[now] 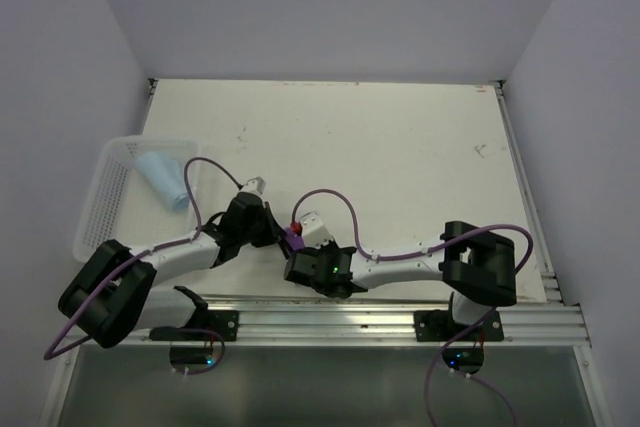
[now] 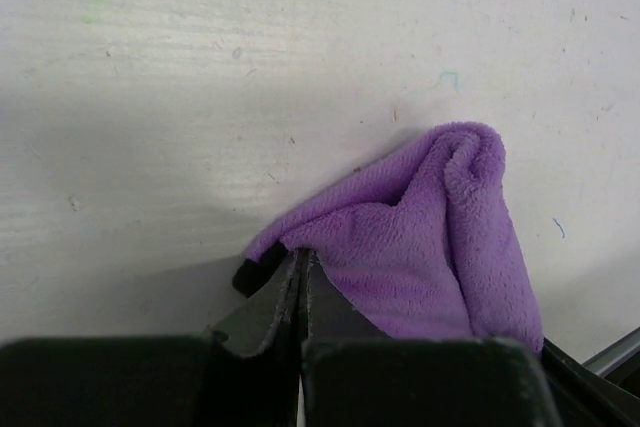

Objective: Roll the towels
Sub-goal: Roll the towel

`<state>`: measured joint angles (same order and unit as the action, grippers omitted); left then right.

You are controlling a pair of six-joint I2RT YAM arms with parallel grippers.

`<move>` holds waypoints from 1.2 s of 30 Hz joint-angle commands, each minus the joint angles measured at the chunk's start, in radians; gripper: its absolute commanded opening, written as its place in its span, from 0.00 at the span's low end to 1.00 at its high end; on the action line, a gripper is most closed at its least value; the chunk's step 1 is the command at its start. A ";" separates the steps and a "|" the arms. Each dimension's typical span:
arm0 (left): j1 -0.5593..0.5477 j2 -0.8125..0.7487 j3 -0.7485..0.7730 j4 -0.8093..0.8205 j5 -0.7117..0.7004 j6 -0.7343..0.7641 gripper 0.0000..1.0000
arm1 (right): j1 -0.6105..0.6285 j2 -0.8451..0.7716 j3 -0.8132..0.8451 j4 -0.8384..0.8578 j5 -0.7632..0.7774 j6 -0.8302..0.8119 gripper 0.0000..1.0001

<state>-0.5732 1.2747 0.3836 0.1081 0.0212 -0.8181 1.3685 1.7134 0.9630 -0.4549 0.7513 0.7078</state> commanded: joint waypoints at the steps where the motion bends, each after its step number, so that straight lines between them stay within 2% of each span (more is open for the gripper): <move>1: 0.058 0.028 0.006 -0.041 -0.132 0.079 0.00 | 0.015 -0.029 0.003 -0.122 0.057 -0.036 0.00; 5: 0.067 0.057 0.012 -0.025 -0.129 0.092 0.00 | 0.044 0.021 0.043 -0.165 0.091 -0.028 0.00; 12: 0.068 0.087 0.000 0.005 -0.112 0.091 0.00 | 0.090 0.175 0.192 -0.344 0.168 0.021 0.00; 23: 0.068 0.078 0.005 0.005 -0.102 0.103 0.00 | 0.113 0.319 0.287 -0.449 0.218 0.033 0.00; 36: 0.068 0.078 0.018 0.015 -0.087 0.117 0.00 | 0.153 0.482 0.416 -0.534 0.230 -0.045 0.00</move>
<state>-0.5293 1.3293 0.4019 0.1688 0.0242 -0.7628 1.5146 2.1315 1.3502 -0.9077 1.0454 0.6655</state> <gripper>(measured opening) 0.005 0.059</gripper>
